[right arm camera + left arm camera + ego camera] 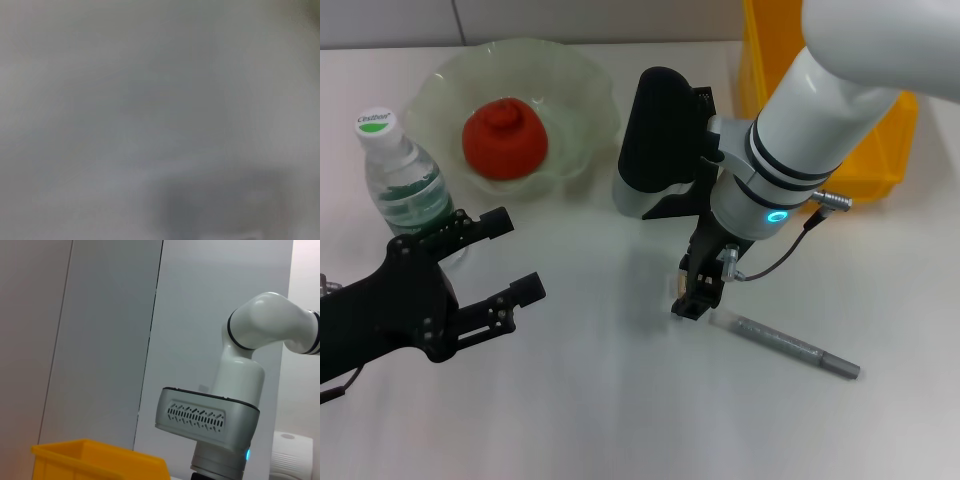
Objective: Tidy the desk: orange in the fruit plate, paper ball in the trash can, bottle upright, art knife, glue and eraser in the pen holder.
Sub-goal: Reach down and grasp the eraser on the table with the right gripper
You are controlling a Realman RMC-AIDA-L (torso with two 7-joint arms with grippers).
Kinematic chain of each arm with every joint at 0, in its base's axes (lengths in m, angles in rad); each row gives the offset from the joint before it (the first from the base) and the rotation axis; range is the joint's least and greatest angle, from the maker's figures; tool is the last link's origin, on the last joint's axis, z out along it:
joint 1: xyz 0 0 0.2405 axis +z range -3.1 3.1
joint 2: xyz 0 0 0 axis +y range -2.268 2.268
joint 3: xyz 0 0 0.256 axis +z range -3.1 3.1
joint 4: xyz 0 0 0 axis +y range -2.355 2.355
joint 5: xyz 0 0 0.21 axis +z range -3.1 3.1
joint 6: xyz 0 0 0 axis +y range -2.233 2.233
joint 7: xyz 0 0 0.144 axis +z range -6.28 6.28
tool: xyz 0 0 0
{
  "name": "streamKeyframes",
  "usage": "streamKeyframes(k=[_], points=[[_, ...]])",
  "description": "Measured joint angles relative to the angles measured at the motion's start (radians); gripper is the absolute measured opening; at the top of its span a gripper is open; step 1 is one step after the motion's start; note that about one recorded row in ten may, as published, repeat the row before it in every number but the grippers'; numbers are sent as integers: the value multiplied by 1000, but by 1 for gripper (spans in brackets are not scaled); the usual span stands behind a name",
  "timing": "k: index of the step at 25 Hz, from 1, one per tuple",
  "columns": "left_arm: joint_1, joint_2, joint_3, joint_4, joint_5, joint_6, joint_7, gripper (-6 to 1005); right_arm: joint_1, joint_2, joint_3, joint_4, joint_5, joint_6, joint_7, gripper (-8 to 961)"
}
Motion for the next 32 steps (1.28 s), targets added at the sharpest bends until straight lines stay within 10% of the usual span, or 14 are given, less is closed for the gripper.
streamKeyframes(k=[32], points=[[-3,-1,0,-9,0,0,0,788,-5,-2,6,35,-8,11,-7,523]])
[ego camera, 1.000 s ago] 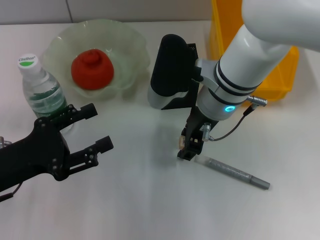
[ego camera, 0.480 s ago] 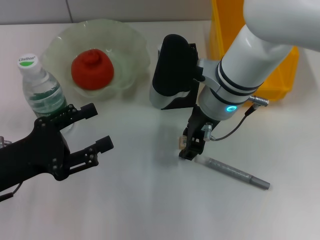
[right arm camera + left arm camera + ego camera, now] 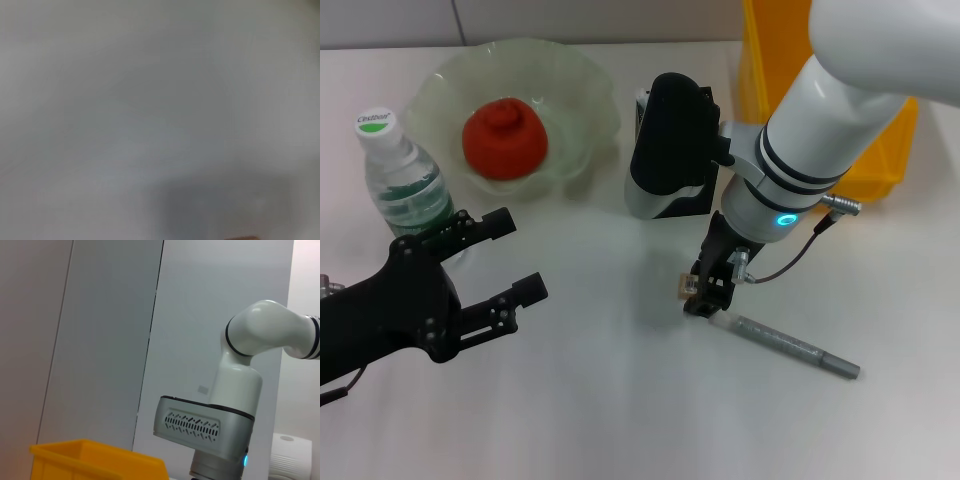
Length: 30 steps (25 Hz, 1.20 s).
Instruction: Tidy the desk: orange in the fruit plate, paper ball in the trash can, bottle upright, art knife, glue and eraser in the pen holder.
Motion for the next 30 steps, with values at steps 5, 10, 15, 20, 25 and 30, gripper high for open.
streamKeyframes(k=[5,10,15,20,25,30], points=[[-1,0,0,-2,0,0,0,788,-1,0,0,0,0,1,0,459],[-1,0,0,-2,0,0,0,788,-14,0,0,-17,0,1,0,337],[-1,0,0,-2,0,0,0,788,-74,-4,49,-119,2,-2,-6,278],[-1,0,0,-2,0,0,0,788,-188,-4,186,-255,61,8,-77,268],[-5,0,0,-4,0,0,0,788,-322,-6,305,-308,335,85,-280,268],[-8,0,0,-5,0,0,0,788,-405,-6,388,-183,678,144,-597,268]])
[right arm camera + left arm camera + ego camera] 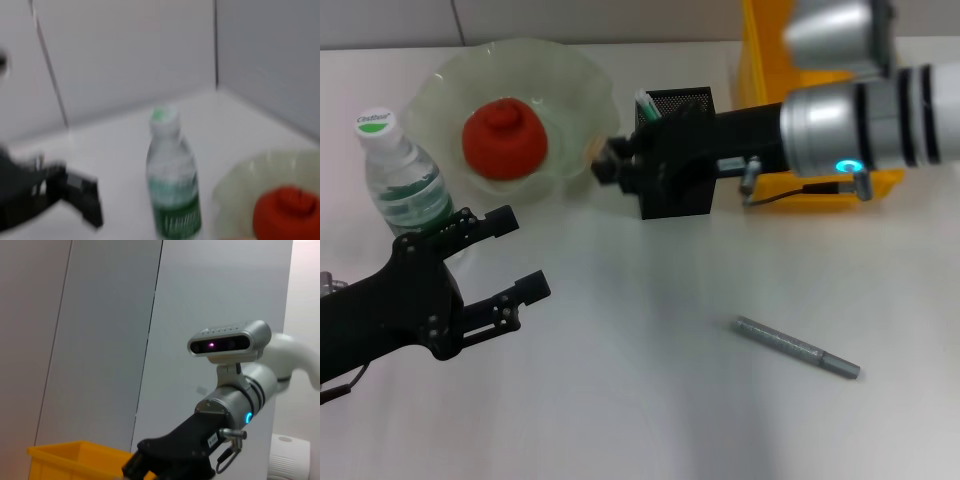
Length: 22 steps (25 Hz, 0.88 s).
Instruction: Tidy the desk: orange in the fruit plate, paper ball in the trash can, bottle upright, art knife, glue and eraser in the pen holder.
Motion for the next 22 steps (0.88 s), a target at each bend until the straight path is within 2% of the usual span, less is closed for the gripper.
streamKeyframes(k=[7,8,13,22], points=[[-1,-1,0,0,0,0,0,788,-21,-2,82,374,513,3,-496,268],[-1,-2,0,0,0,0,0,788,-27,-2,84,430,591,3,-625,267],[-5,-2,0,-7,0,-1,0,787,-40,-1,84,517,702,15,-805,267],[-5,-2,0,-14,0,-2,5,787,-40,-3,109,565,727,61,-846,267]])
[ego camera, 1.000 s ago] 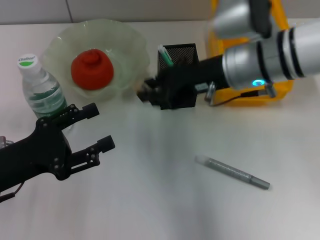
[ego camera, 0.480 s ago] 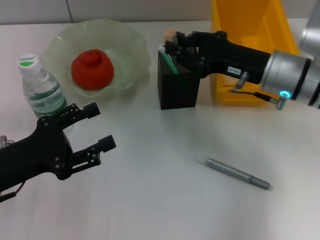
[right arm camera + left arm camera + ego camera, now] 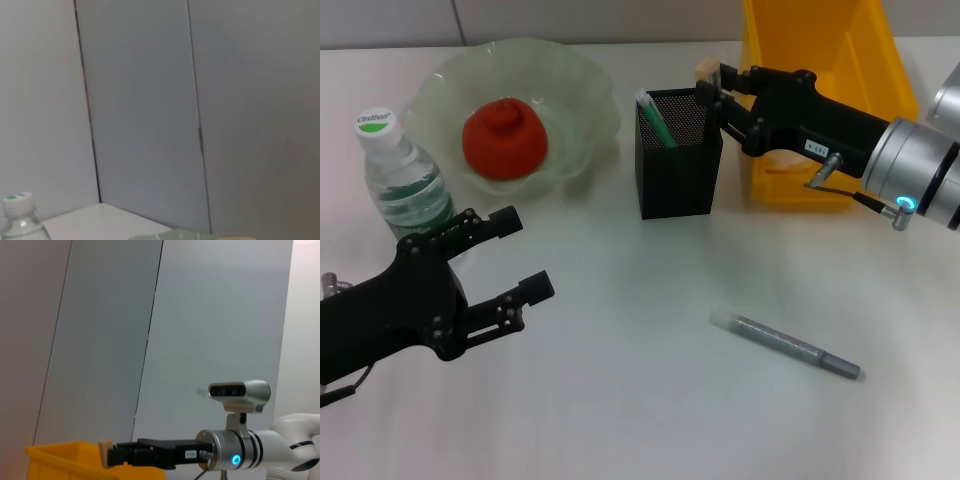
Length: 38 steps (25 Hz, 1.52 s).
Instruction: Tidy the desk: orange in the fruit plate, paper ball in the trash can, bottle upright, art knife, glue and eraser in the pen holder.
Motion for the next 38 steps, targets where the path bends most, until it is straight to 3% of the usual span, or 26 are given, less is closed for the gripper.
streamKeyframes(k=[30,33,38], points=[[-16,0,11,-14,0,4,7,787,25,0,-22,32,-41,37,-26,270],[-19,0,11,-14,0,3,7,787,25,0,-24,32,-41,39,-26,372],[-20,0,11,-14,0,1,7,786,13,1,-24,5,-42,17,-13,371]])
